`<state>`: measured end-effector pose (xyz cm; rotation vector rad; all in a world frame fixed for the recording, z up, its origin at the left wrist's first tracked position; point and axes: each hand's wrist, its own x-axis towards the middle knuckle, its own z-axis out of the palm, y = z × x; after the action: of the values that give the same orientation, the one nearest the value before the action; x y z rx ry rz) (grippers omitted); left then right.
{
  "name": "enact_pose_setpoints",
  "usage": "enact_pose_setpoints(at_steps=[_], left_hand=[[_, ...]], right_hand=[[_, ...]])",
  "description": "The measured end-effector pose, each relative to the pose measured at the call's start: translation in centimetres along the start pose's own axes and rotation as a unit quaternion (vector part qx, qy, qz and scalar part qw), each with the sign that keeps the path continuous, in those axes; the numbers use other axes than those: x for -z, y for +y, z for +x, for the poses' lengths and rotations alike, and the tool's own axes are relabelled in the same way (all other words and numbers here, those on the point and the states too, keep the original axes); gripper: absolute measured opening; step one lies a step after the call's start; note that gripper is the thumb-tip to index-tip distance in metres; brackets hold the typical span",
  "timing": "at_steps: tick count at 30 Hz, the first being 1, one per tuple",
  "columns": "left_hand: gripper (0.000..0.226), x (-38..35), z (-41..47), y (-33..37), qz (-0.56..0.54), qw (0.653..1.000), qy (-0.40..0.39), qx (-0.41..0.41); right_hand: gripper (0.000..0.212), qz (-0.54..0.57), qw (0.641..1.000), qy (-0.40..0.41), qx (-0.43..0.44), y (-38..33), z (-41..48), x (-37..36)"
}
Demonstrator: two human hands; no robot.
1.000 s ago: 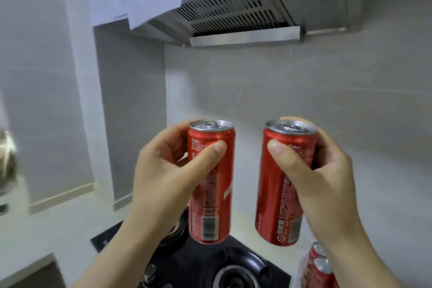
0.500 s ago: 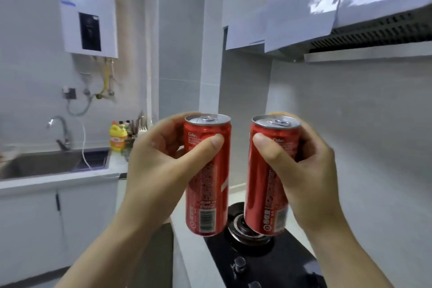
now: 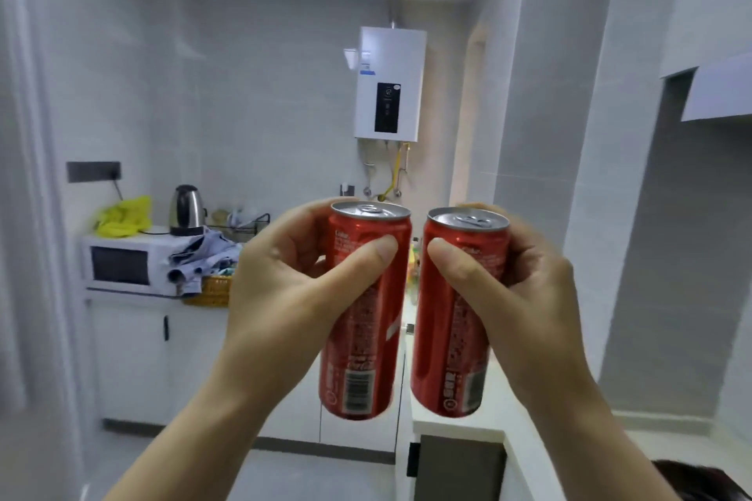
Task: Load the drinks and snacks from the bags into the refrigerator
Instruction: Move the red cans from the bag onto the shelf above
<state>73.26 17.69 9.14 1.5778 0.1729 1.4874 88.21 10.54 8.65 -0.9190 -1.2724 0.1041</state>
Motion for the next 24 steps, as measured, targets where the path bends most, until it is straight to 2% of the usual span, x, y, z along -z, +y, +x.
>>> enact_pose_setpoints(at_steps=[9, 12, 14, 21, 24], left_hand=[[0.038, 9.3, 1.0, -0.7, 0.126, 0.984, 0.128, -0.016], [0.038, 11.1, 1.2, -0.7, 0.168, 0.971, 0.166, -0.024], [0.038, 12.0, 1.4, -0.4, 0.195, 0.961, 0.191, -0.032], [0.039, 14.8, 0.2, 0.8, 0.305, 0.906, 0.289, -0.046], [0.044, 16.3, -1.5, 1.8, 0.348, 0.872, 0.342, -0.050]], right_hand=[[0.034, 0.137, 0.983, -0.122, 0.004, 4.2, 3.3, -10.1], [0.021, 0.183, 0.969, -0.164, 0.002, 5.8, 4.7, -12.8], [0.020, 0.218, 0.958, -0.189, 0.001, 6.6, 5.6, -14.6], [0.020, 0.325, 0.906, -0.273, 0.008, 8.5, 6.7, -20.7], [0.020, 0.335, 0.896, -0.292, 0.002, 8.5, 6.0, -23.8]])
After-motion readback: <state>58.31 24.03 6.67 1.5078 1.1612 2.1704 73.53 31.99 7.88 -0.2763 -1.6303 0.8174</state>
